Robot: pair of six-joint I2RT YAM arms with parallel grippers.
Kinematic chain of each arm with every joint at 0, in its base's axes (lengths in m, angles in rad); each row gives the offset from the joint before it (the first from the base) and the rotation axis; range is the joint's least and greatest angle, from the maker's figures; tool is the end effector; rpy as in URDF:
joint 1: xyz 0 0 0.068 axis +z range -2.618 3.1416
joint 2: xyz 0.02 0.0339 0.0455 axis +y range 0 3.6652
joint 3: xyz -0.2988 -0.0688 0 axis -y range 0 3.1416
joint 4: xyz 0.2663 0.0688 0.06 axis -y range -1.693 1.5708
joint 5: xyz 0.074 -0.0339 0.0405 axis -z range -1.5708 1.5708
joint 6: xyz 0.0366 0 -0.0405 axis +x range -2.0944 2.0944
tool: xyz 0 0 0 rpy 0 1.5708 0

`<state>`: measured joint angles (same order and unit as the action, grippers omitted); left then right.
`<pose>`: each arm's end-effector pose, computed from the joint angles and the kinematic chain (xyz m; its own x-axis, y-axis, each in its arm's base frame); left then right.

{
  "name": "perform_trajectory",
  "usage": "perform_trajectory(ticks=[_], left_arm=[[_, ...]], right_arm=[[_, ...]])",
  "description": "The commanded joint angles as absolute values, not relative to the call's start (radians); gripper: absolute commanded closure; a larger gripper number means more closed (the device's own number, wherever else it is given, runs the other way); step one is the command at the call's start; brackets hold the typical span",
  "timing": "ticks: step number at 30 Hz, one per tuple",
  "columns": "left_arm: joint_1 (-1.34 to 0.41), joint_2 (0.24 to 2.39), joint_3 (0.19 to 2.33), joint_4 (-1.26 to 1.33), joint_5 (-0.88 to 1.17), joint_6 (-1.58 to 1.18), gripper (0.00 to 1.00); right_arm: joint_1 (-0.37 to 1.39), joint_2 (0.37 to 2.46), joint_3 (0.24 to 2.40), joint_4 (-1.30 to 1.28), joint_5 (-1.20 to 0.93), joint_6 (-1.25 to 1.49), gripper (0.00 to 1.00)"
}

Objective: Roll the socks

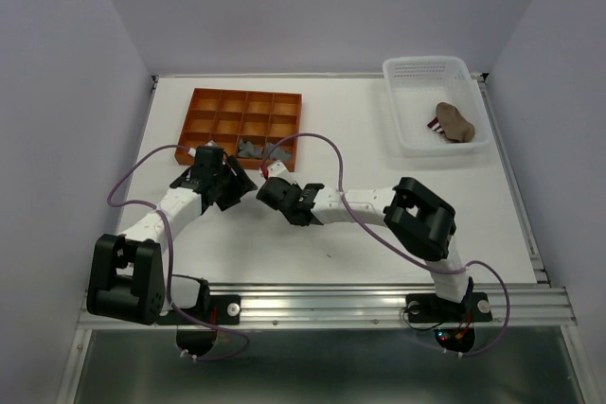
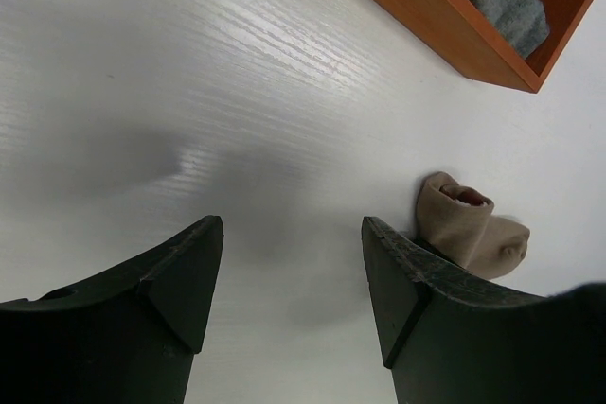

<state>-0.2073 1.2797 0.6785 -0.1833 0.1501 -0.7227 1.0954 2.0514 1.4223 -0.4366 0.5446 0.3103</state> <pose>0.2590 -0.0601 0.2207 -0.7216 -0.5165 -0.4609 -0.2270 0.8055 -0.5473 0.2273 0.4001 0.1781 -0.5786 -0.5533 -0.5992 -0.4926 0.8226 -0.2840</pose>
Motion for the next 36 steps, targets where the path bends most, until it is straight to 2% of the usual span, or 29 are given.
perform_trajectory(ticks=[1,7,16,21,36], left_arm=[[-0.206,1.267,0.681,-0.170,0.161,-0.719,0.28],[-0.206,1.273,0.680,-0.160,0.169,-0.716,0.28],[-0.206,1.272,0.678,-0.152,0.181,-0.716,0.28],[-0.206,1.276,0.680,-0.153,0.186,-0.718,0.28],[-0.206,1.281,0.692,-0.158,0.187,-0.723,0.28]], right_arm=[[1.106,2.065,1.416,-0.442,0.583,0.304,0.71],[1.106,1.973,1.459,-0.413,0.519,0.242,0.71],[1.106,1.922,1.422,-0.416,0.577,0.239,0.68],[1.106,1.942,1.394,-0.431,0.586,0.253,0.66],[1.088,2.029,1.355,-0.457,0.618,0.273,0.67]])
